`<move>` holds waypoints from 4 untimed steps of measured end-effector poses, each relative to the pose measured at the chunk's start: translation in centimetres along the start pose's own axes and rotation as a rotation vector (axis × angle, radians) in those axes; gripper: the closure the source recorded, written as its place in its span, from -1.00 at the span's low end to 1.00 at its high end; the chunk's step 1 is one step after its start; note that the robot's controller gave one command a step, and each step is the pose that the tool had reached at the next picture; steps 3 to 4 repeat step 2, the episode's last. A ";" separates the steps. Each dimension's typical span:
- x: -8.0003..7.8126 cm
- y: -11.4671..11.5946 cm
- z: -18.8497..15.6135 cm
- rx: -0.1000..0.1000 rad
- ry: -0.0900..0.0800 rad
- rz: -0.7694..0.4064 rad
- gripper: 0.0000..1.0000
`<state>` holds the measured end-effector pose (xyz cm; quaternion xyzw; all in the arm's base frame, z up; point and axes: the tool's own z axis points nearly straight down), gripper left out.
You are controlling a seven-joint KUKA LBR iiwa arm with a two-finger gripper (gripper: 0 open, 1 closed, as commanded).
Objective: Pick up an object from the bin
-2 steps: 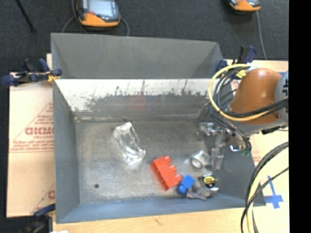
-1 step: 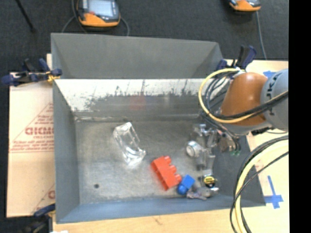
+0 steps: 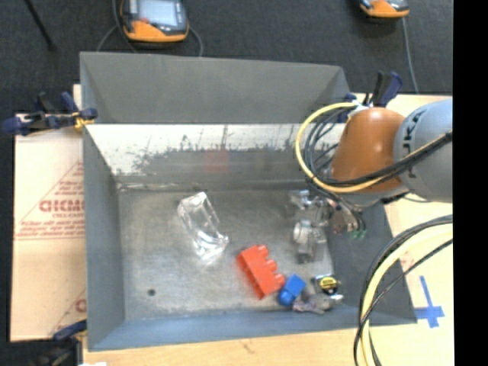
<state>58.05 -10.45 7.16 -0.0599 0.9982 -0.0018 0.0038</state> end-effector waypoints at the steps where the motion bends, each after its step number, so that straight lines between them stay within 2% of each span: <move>1: 0.0 0.0 0.0 -0.001 0.000 0.002 1.00; 2: -0.3 -0.3 -6.0 0.001 -0.002 0.006 1.00; 4: -0.3 -0.3 -6.0 0.001 -0.002 0.006 1.00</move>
Offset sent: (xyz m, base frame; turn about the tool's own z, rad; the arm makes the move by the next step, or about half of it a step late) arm 0.0000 0.0000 0.0000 0.0000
